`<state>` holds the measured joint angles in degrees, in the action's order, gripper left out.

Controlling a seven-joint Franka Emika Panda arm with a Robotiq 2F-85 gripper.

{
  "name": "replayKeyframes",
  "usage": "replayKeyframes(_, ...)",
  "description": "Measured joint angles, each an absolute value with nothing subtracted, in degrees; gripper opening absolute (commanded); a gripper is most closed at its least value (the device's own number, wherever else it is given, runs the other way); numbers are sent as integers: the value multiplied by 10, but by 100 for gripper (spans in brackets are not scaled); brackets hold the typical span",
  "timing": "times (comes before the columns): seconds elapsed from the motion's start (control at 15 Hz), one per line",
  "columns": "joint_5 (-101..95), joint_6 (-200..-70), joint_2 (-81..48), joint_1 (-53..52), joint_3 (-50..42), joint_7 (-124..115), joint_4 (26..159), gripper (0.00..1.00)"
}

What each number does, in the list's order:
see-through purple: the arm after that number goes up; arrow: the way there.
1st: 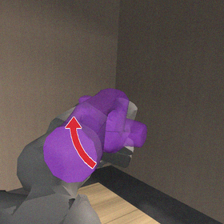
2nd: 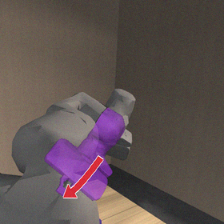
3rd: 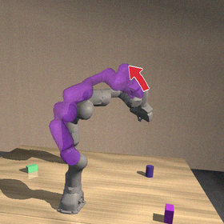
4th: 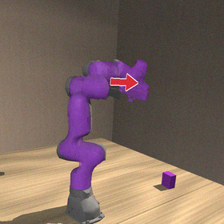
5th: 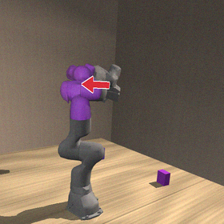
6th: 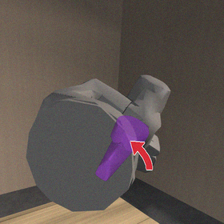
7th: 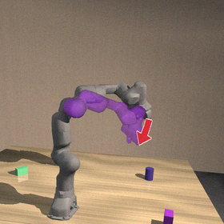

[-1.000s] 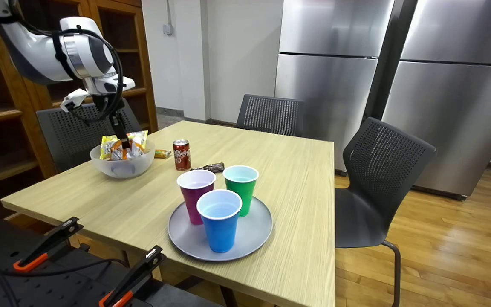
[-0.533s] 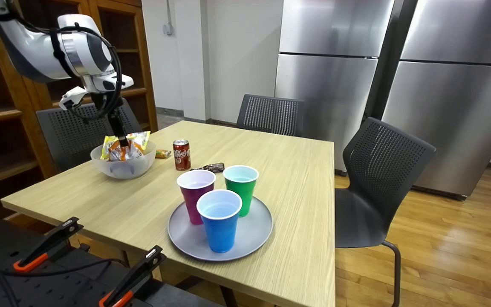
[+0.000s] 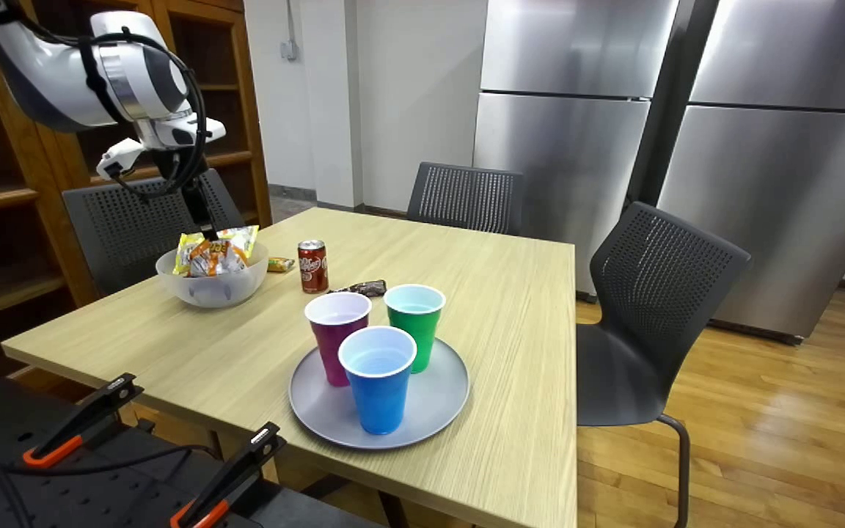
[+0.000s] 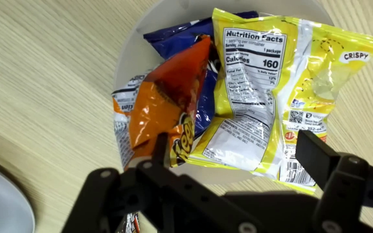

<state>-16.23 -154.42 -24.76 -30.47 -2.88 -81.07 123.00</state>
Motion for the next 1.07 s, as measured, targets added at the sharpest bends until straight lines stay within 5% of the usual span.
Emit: replayKeyframes(1.07, -288, -1558, -156, -315, -28, -931, 1287, 100)
